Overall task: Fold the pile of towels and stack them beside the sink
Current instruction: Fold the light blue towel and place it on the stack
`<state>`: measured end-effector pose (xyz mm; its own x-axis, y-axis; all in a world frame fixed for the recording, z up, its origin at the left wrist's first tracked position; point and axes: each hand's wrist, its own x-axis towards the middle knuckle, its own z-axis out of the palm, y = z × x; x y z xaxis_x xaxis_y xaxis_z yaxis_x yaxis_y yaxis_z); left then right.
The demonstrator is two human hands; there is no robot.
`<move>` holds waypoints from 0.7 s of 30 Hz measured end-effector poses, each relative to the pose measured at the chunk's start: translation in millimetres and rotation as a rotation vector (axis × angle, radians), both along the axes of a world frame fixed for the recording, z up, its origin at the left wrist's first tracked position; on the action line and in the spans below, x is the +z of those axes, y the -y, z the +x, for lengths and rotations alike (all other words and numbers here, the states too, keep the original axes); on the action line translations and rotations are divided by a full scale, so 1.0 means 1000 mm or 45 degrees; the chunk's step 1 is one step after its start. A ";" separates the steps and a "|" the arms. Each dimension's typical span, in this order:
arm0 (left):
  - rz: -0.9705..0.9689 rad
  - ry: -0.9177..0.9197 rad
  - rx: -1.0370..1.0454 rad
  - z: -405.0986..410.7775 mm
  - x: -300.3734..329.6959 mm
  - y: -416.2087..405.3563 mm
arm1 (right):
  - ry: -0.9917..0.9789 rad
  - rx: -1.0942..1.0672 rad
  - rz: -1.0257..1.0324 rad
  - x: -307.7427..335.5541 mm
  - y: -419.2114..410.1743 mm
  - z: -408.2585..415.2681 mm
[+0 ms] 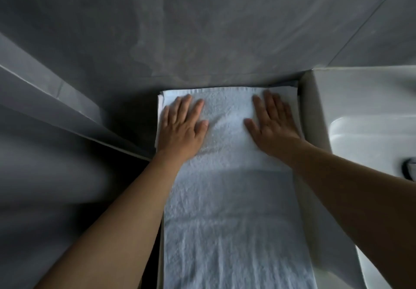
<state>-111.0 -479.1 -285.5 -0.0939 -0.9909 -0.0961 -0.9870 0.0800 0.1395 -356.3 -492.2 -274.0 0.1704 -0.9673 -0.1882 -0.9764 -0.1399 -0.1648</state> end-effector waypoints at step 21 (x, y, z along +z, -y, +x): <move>0.020 0.069 0.742 0.008 0.037 0.003 | -0.004 0.051 -0.214 -0.016 -0.002 -0.012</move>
<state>-103.1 -482.5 -248.4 0.4717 -0.8760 -0.1008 -0.8733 -0.4799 0.0844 -368.5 -489.9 -290.1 0.2095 -0.9775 -0.0248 -0.9698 -0.2044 -0.1331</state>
